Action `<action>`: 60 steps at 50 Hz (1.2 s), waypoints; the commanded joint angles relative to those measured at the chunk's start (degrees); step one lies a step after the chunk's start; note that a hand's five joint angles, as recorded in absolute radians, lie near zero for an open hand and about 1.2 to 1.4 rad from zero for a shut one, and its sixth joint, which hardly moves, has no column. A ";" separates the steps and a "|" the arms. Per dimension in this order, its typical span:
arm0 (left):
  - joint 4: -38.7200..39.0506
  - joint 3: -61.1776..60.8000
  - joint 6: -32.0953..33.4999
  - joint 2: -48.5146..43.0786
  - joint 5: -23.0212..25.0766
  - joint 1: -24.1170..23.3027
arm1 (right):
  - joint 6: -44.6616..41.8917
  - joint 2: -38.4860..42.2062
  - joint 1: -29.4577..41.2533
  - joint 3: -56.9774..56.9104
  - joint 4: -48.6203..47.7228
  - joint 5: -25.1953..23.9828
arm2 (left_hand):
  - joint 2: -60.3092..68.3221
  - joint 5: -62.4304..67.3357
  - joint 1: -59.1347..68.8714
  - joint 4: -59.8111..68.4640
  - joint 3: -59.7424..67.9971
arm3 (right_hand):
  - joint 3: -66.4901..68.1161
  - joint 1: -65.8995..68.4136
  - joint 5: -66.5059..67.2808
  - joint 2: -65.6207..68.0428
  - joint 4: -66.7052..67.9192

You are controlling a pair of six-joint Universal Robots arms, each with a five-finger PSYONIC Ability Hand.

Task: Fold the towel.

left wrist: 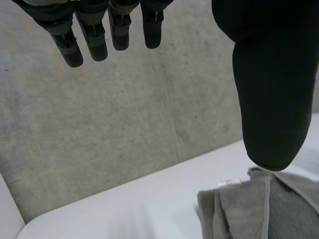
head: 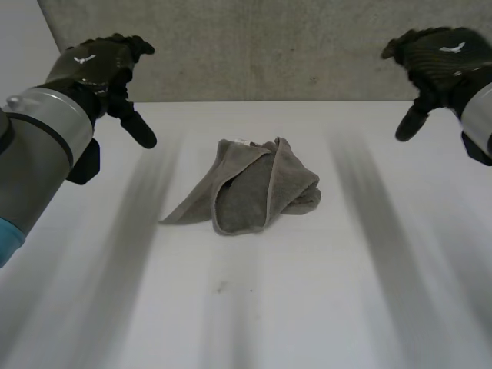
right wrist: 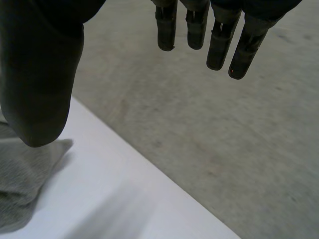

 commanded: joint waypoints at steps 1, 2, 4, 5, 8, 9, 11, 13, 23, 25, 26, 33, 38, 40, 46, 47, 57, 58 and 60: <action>2.18 -1.14 11.87 -6.65 11.13 2.64 | -14.38 7.97 1.41 -2.51 -0.17 -10.94 | 2.14 -0.19 1.46 2.13 2.19 | -3.93 -3.67 -3.59 -3.86 -5.01; 2.19 -1.14 11.90 -6.66 11.17 2.64 | -14.41 7.99 1.42 -2.51 -0.17 -10.96 | 2.14 -0.19 1.46 2.13 2.19 | -3.93 -3.67 -3.59 -3.86 -5.01; 5.69 -1.76 17.49 -10.42 17.46 3.43 | -20.10 13.59 4.04 -5.49 -0.17 -13.15 | 2.47 0.14 1.79 2.46 2.52 | -3.68 -3.42 -3.35 -3.61 -4.76; 5.71 -1.76 17.52 -10.44 17.50 3.43 | -20.12 13.62 4.05 -5.50 -0.17 -13.16 | 2.47 0.14 1.80 2.47 2.52 | -3.67 -3.42 -3.34 -3.61 -4.75; 10.08 -2.46 22.07 -14.20 22.39 3.87 | -24.76 19.04 6.24 -8.65 -0.17 -14.91 | 6.66 4.33 5.98 6.65 6.71 | -3.00 -2.75 -2.67 -2.94 -4.08; 12.19 -2.72 23.92 -16.22 24.24 4.13 | -26.61 21.42 6.77 -10.23 -0.17 -14.92 | 8.18 5.85 7.50 8.17 8.23 | -3.00 -2.74 -2.67 -2.94 -4.08; 14.04 -2.90 25.24 -18.33 25.74 4.31 | -28.54 24.14 7.30 -11.90 -0.25 -15.00 | 9.86 7.53 9.18 9.85 9.91 | -3.17 -2.91 -2.84 -3.10 -4.25; 15.64 -2.90 26.22 -20.46 27.16 4.22 | -30.14 26.98 7.66 -13.68 -0.52 -15.44 | 11.56 9.23 10.88 11.55 11.61 | -3.17 -2.91 -2.84 -3.10 -4.25; 21.87 -2.29 27.89 -31.96 36.21 4.22 | -33.13 41.99 9.85 -23.24 -3.77 -16.33 | 17.59 15.26 16.91 17.58 17.64 | -2.17 -1.91 -1.83 -2.10 -3.25; 22.92 -2.11 28.15 -33.46 36.74 4.22 | -33.13 43.40 10.03 -24.48 -3.86 -16.24 | 18.95 16.61 18.27 18.94 19.00 | -1.49 -1.24 -1.16 -1.43 -2.57; 23.98 -1.85 28.59 -34.78 36.83 4.22 | -33.13 44.55 10.20 -25.36 -3.86 -16.15 | 19.63 17.29 18.95 19.62 19.68 | -0.65 -0.40 -0.32 -0.59 -1.73; 26.01 0.17 32.80 -38.56 36.57 4.22 | -33.13 47.63 10.29 -28.08 -3.95 -15.97 | 33.54 31.21 32.87 33.54 33.60 | 18.12 18.38 18.46 18.19 17.04; 26.71 1.49 34.66 -39.18 36.39 4.22 | -33.04 48.25 10.29 -29.76 -3.86 -15.53 | 52.77 50.44 52.09 52.76 52.82 | 48.13 48.39 48.47 48.20 47.05; 27.24 2.10 35.10 -38.83 35.78 4.22 | -32.78 47.81 10.29 -30.29 -3.86 -15.45 | 66.82 64.49 66.14 66.81 66.87 | 65.98 66.24 66.32 66.05 64.90; 28.03 2.55 34.40 -31.39 29.12 4.22 | -29.63 40.72 10.03 -32.05 -3.33 -14.40 | 70.41 68.08 69.73 70.40 70.46 | 66.07 66.33 66.41 66.14 64.99; 28.03 2.55 34.40 -31.36 29.10 4.22 | -29.62 40.69 10.03 -32.05 -3.33 -14.39 | 70.41 68.08 69.73 70.40 70.46 | 66.07 66.33 66.41 66.14 64.99; 27.50 4.74 19.14 -4.50 18.47 2.82 | -5.82 12.87 9.33 -33.63 -1.06 -12.19 | 70.41 68.08 69.73 70.40 70.46 | 66.07 66.33 66.41 66.14 64.99; 27.50 4.74 19.10 -4.47 18.46 2.82 | -5.80 12.83 9.33 -33.63 -1.05 -12.19 | 70.41 68.08 69.73 70.40 70.46 | 66.07 66.33 66.41 66.14 64.99; 26.98 4.83 11.93 1.92 16.36 2.56 | -3.69 6.97 8.45 -34.59 4.28 -12.54 | 70.41 68.08 69.73 70.40 70.46 | 66.07 66.33 66.41 66.14 64.99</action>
